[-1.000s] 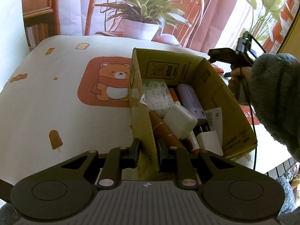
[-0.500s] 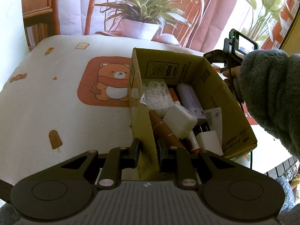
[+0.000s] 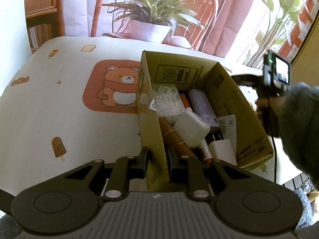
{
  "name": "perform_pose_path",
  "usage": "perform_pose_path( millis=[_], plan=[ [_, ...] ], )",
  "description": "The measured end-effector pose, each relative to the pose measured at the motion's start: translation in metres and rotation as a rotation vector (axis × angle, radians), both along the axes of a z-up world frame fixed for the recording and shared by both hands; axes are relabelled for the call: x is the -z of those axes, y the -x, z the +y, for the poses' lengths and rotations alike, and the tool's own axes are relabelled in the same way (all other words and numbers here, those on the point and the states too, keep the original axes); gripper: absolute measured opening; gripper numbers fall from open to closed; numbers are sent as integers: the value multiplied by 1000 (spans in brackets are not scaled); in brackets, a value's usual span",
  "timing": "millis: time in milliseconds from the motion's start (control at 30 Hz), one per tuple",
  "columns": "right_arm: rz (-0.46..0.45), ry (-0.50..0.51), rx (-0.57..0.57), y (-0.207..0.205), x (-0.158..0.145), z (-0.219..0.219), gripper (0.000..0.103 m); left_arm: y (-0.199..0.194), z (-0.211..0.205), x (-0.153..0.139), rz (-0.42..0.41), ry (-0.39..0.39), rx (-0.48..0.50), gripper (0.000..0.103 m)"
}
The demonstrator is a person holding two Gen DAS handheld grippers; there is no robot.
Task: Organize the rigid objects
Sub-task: 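Grasp the red lighter with the right tool and lift it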
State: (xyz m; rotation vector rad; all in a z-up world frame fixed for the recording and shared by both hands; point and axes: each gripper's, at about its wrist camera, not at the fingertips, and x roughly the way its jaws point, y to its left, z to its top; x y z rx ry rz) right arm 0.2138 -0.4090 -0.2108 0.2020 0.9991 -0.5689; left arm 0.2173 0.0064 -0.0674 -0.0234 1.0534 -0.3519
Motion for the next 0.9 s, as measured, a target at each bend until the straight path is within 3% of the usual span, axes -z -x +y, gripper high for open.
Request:
perform_pose_path(
  millis=[333,400,467,500,700,800,900],
  plan=[
    [-15,-28,-160,50,-20,46,27,1,0,-1,1,0,-6,21],
    [-21,-49,-142,56,-26,48,33,0,0,-1,1,1,-6,21],
    [-41,-65,-108,63,-35,50,53,0,0,-1,2,3,-10,21],
    [-50,-73,-93,66,-38,50,55,0,0,-1,3,4,-11,21],
    [1,-122,-1,73,-34,53,55,0,0,-1,5,5,-17,21],
    [17,-102,-10,69,-33,61,55,0,-2,-2,6,-9,-14,21],
    [42,-76,-44,63,-31,69,47,-2,-4,-2,20,-17,-18,21]
  ],
)
